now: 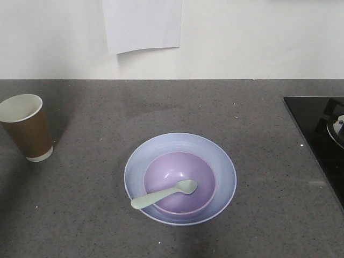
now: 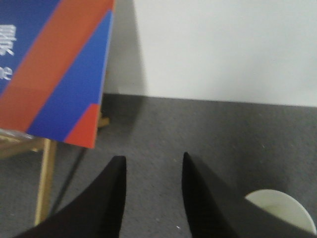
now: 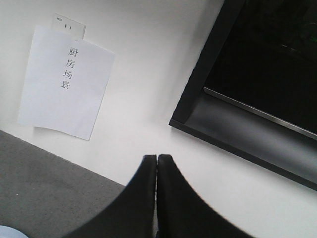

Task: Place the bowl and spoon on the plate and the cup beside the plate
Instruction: 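Raise the left gripper away from the bowl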

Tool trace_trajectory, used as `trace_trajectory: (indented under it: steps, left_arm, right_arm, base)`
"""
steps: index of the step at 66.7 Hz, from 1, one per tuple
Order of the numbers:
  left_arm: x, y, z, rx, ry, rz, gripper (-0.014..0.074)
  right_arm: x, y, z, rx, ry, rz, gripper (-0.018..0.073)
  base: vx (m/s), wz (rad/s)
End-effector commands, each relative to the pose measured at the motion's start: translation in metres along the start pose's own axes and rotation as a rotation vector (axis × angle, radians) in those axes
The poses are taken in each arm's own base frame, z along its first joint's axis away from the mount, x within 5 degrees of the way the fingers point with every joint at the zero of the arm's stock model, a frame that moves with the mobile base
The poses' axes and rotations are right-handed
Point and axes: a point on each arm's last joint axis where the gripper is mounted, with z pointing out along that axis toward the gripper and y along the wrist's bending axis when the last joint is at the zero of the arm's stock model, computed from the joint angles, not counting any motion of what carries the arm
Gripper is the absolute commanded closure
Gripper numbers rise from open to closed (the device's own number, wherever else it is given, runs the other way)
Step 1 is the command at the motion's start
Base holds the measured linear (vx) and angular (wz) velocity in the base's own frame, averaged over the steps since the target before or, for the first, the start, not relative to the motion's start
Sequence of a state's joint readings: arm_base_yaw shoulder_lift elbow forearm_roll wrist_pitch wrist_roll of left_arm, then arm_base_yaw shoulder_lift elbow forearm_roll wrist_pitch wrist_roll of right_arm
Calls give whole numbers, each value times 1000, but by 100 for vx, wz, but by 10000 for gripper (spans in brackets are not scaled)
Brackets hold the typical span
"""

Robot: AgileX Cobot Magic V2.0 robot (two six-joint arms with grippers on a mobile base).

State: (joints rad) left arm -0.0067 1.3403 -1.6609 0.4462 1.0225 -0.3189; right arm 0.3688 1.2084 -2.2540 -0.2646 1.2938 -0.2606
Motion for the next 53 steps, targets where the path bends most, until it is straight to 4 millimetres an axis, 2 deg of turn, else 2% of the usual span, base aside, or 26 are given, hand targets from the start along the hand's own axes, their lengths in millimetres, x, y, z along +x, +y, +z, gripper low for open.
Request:
trace_trajectory:
  steps: [1, 8, 26, 53]
  left_arm:
    - [-8, -2, 3, 90, -43, -21, 325]
    - [-5, -8, 15, 172, 5, -37, 323]
    - [2, -8, 36, 252, 110, -70, 318]
    - [19, -20, 69, 339, 294, -65, 207]
  right_arm:
    - [-2, -4, -7, 23, -29, -5, 564]
    - [-2, -4, -7, 23, -29, -6, 564]
    - [-2, -4, -7, 23, -29, -8, 564]
    - [-3, -2, -7, -1, -36, -3, 564]
  base:
    - [0, 0]
    - [0, 0]
    - [0, 0]
    - [0, 0]
